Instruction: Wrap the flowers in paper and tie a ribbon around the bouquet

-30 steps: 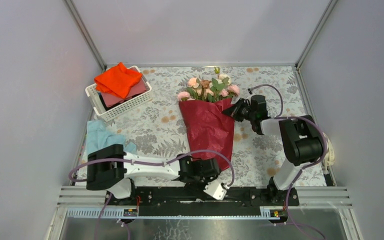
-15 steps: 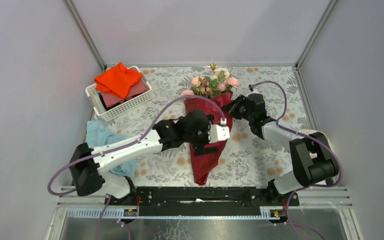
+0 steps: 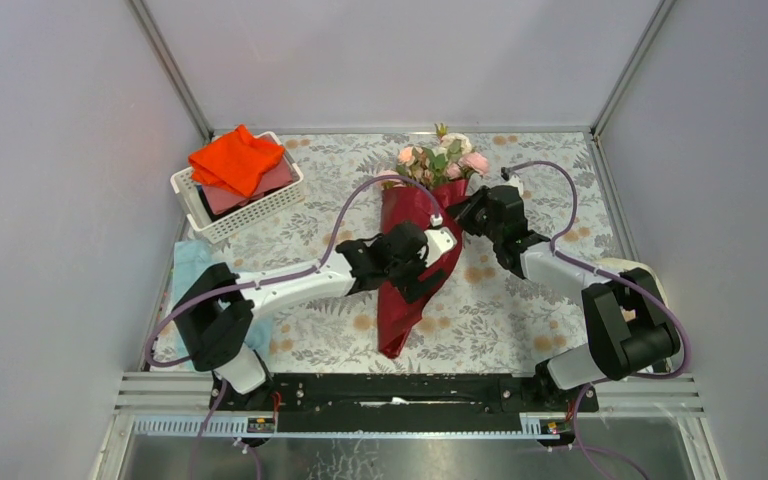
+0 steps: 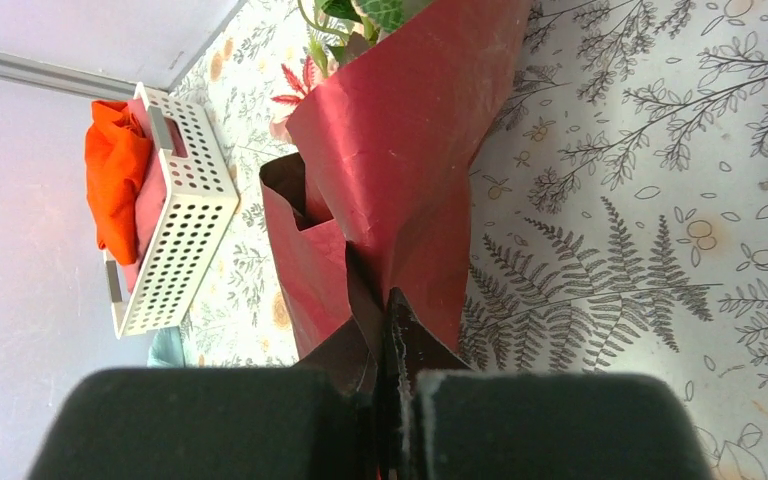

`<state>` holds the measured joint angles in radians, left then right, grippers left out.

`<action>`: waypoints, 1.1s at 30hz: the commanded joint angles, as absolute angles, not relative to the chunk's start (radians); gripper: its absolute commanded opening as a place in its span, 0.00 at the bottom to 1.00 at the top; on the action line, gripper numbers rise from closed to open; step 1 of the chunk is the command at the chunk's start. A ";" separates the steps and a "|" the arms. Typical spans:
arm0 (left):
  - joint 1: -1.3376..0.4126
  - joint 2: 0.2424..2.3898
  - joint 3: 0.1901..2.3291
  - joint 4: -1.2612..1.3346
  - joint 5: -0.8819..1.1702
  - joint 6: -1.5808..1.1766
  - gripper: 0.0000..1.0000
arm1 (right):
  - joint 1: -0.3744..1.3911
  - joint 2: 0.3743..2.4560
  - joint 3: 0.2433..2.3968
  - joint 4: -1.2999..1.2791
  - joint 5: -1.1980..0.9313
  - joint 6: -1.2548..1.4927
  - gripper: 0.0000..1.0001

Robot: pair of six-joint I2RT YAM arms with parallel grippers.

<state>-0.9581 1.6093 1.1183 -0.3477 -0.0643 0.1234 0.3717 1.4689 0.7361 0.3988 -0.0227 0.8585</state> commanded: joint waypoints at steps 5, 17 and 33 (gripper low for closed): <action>-0.992 1.574 1.050 -0.103 -0.084 -0.010 0.98 | 0.397 1.450 0.792 0.453 0.044 0.866 0.00; -1.054 1.641 1.024 -0.083 -0.136 -0.008 0.98 | 0.397 1.458 0.800 0.452 0.057 0.859 0.00; -1.224 1.731 1.011 -0.196 -0.390 0.185 0.98 | 0.398 1.463 0.816 0.447 0.076 0.848 0.00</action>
